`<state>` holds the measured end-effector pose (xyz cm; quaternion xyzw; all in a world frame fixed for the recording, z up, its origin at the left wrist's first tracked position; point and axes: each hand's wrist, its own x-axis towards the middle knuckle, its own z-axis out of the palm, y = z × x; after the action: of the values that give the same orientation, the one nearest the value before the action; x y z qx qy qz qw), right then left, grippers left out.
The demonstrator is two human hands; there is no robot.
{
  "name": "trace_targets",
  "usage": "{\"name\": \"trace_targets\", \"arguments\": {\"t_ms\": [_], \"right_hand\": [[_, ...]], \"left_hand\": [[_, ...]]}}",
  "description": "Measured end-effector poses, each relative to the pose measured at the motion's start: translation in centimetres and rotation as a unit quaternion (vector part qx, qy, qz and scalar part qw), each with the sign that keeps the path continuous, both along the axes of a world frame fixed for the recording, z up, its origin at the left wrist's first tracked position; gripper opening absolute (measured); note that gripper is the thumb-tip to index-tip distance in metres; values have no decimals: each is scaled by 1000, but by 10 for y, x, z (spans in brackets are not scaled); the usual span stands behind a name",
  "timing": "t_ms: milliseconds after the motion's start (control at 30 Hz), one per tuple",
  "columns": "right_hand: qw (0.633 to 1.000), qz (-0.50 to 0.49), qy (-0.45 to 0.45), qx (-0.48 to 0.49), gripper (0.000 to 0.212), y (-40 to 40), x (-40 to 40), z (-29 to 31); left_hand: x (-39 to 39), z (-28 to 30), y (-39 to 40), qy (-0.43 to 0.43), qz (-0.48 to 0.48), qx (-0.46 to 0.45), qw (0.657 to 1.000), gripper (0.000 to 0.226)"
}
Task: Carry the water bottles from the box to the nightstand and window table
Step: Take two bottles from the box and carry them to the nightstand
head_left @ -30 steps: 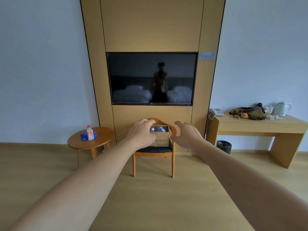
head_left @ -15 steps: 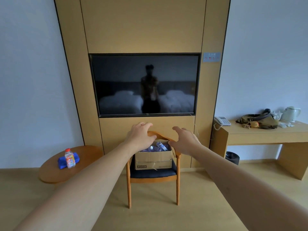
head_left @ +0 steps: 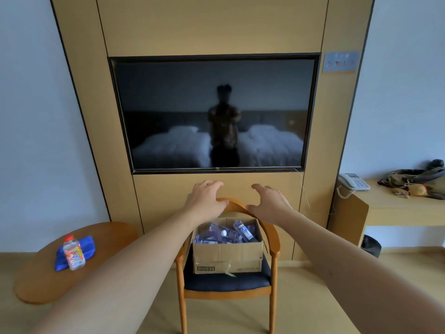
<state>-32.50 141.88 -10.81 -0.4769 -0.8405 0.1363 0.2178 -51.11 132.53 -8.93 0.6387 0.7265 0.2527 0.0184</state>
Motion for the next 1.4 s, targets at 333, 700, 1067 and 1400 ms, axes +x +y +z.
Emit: {"name": "trace_targets", "arguments": {"t_ms": [333,700,1067,1400], "right_hand": [[997,41,-32,-53,74,196,-71,-24],[984,27,-83,-155,70,335,-141,-130],[950,-52,-127,-280,71,444,-217,-244],[910,-110,-151,-371,67,448,-218,-338]], "left_hand": [[-56,-25,187,-11,44,-53,998,61],[-136,-130,339,-67,37,-125,989,55],[-243,-262,462,-51,-18,-283,958,60],[-249,-354,484,-88,-45,-367,925,59]]}}
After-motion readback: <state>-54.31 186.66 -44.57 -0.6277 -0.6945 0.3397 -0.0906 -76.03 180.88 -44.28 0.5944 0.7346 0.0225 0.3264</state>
